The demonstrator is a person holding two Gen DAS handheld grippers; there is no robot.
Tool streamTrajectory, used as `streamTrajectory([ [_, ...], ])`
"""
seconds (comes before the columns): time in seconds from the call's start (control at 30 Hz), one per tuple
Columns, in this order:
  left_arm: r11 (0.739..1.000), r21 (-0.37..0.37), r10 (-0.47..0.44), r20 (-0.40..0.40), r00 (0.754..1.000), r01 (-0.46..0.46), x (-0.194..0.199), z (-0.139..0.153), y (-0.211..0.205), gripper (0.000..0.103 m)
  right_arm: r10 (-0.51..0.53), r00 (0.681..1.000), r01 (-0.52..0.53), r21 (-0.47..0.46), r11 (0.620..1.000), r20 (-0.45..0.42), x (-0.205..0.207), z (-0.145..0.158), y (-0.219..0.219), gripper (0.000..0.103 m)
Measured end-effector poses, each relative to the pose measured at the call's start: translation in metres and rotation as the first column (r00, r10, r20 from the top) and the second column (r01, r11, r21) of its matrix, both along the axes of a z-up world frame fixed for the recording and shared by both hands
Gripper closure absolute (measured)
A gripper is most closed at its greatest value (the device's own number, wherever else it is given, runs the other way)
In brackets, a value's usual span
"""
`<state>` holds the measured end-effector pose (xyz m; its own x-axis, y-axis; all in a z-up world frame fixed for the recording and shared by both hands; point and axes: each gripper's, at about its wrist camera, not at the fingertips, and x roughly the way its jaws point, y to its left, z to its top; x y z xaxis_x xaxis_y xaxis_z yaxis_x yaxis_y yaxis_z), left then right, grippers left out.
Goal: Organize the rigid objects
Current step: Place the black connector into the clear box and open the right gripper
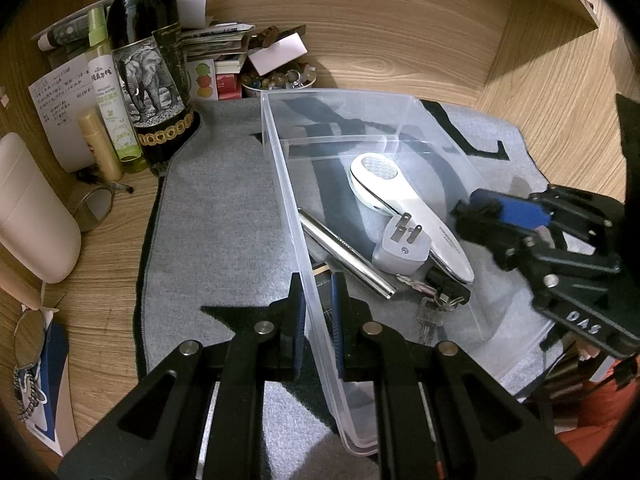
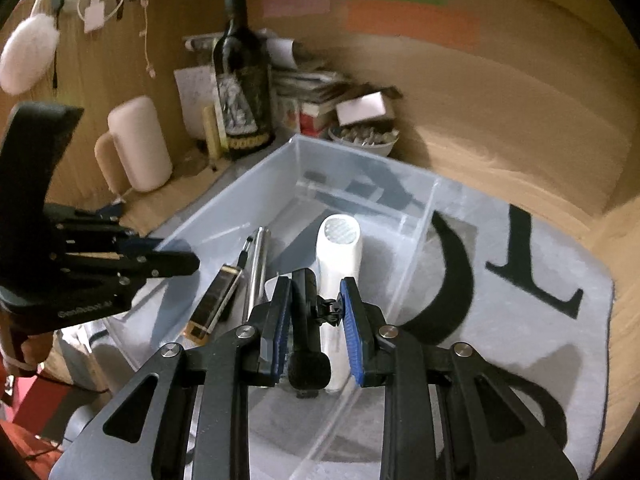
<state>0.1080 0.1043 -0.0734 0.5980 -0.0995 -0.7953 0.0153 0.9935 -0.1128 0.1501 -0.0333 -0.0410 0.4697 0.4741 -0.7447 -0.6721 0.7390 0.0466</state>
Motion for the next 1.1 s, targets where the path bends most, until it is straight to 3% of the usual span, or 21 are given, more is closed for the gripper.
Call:
streamTrajectory([
  [0.33,1.0,-0.001,0.0,0.0,1.0,0.0,0.0,0.0,0.0,0.092,0.0,1.0,0.0,-0.049,0.999,-0.01,0.001,-0.012,0.007,0.08],
  [0.47,1.0,0.0,0.0,0.0,1.0,0.0,0.0,0.0,0.0,0.092,-0.004,1.0,0.004,-0.05,0.999,0.004,0.001,-0.01,0.007,0.068],
  [0.73,1.0,0.0,0.0,0.0,1.0,0.0,0.0,0.0,0.0,0.092,-0.038,0.998,0.039,-0.02,0.999,0.054,0.0,0.01,-0.009,0.057],
  [0.83,1.0,0.001,0.0,0.0,1.0,0.0,0.0,0.0,0.0,0.092,-0.068,0.994,0.069,-0.01,0.998,0.082,-0.001,0.019,-0.018,0.044],
  [1.0,1.0,0.002,0.0,0.0,1.0,0.0,0.0,0.0,0.0,0.092,-0.132,0.983,0.133,-0.004,0.991,0.127,-0.002,0.032,-0.041,0.042],
  [1.1,1.0,0.001,0.0,0.0,1.0,0.0,0.0,0.0,0.0,0.092,-0.186,0.972,0.187,0.005,0.982,0.147,0.0,0.039,-0.059,0.036],
])
